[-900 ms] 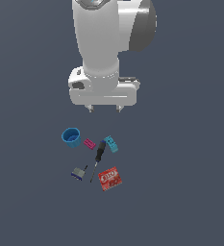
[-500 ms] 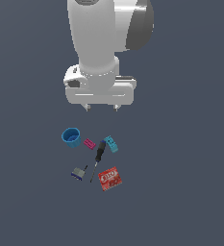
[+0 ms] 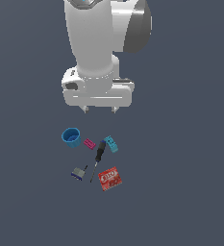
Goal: Pick up a designated object from a clutter of objects.
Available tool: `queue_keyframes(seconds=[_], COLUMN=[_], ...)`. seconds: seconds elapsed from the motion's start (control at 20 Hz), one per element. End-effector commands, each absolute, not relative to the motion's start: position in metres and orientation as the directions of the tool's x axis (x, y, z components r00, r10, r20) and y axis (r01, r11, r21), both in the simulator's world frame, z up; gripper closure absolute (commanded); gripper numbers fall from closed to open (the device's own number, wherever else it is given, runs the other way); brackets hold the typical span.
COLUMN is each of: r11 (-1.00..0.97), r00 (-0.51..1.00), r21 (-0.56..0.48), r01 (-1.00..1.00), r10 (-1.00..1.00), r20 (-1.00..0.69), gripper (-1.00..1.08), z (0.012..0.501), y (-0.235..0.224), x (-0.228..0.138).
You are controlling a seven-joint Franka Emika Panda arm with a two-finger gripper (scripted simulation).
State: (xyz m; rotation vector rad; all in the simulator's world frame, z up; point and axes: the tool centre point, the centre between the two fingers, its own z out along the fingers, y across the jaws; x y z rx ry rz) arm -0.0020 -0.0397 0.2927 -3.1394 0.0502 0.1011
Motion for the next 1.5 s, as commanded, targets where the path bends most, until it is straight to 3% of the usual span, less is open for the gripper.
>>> queue_keyframes(seconds=[0.0, 0.4, 0.8, 1.45], r11=[-0.999, -0.996, -0.987, -0.972], r00=[0.997, 0.995, 0.987, 0.972], r21=[0.001, -0.001, -0.002, 0.000], r01=[-0.040, -0.087, -0.162, -0.233], r10=[-0.040, -0.086, -0.162, -0.233], r20=[-0.063, -0.048, -0.024, -0.001], gripper=[-0.92, -0.92, -0.92, -0.92], z=[0.284, 0.235, 0.152, 0.070], y=[-0.041, -0.046, -0.057, -0.067], x=[0.002, 0.027, 0.054, 0.065])
